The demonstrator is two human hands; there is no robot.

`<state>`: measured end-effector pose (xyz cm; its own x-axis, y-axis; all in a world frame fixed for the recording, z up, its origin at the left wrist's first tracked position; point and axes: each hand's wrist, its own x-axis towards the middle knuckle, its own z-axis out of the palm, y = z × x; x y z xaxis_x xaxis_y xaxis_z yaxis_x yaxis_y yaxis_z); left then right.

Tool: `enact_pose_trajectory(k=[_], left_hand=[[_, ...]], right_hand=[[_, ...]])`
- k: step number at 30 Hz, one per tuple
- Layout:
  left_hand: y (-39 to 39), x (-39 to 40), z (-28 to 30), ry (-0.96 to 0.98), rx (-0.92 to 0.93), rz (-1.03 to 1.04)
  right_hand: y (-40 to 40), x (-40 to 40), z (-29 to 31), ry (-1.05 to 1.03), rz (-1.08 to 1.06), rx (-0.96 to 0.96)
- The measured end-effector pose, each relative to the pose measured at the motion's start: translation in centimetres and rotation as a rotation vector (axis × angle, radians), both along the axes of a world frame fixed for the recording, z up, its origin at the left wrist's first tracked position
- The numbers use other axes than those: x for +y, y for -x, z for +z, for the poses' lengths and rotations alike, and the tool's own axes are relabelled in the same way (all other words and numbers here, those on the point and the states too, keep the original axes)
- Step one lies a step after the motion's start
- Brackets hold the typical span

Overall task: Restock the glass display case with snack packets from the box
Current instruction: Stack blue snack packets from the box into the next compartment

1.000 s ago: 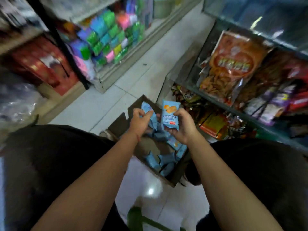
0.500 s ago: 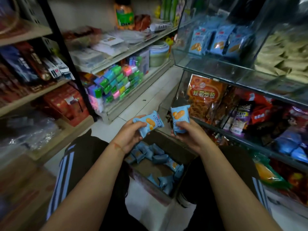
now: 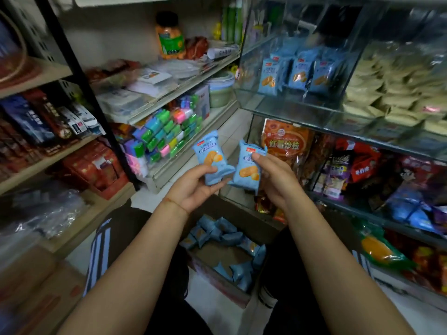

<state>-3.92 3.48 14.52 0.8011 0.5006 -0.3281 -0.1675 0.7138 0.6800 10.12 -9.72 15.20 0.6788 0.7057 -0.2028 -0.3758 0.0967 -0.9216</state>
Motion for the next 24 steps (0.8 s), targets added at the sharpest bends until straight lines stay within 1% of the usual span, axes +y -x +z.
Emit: enact_pose_trajectory(k=[3,6,9,11,12,14,16,18,21,22,24], left_hand=[[-2.4,-0.3,6.1,-0.297,-0.003,-0.121],[-6.0,0.2,12.5,-0.572,0.079,-0.103],[-10.3,0.2,17.9,-0.726,0.096,-0.081],[-13.1,0.3,20.0,-0.840,0.090,-0.016],[-14.3,0.5,20.4,-0.955,0.124,0.023],[-16.6,1.4,20.3,-1.251,0.261,0.048],[-18.6,2.2,19.4,-1.473,0.457,-0.011],[-20.1,2.8,18.6,-1.580,0.600,-0.096],[-21.6,3.7,17.2,-1.683,0.753,-0.176],[-21.9,3.9,16.6,-1.717,0.772,-0.172],[-22.4,4.4,15.6,-1.707,0.749,-0.122]], right_hand=[[-0.2,1.3,4.9,-0.017,-0.035,-0.174],[-2.1,1.9,11.0,0.074,-0.071,-0.312],[-5.4,1.7,16.4,0.115,-0.153,-0.419],[-7.7,1.6,18.6,0.135,-0.235,-0.521],[-8.9,1.7,19.3,0.159,-0.288,-0.560],[-11.6,2.4,19.5,0.239,-0.413,-0.649],[-14.2,3.9,18.9,0.348,-0.491,-0.697],[-16.6,5.8,18.0,0.457,-0.547,-0.646],[-19.9,7.9,16.7,0.577,-0.638,-0.555],[-20.7,8.4,16.2,0.625,-0.649,-0.567],[-22.4,9.4,15.7,0.684,-0.615,-0.639]])
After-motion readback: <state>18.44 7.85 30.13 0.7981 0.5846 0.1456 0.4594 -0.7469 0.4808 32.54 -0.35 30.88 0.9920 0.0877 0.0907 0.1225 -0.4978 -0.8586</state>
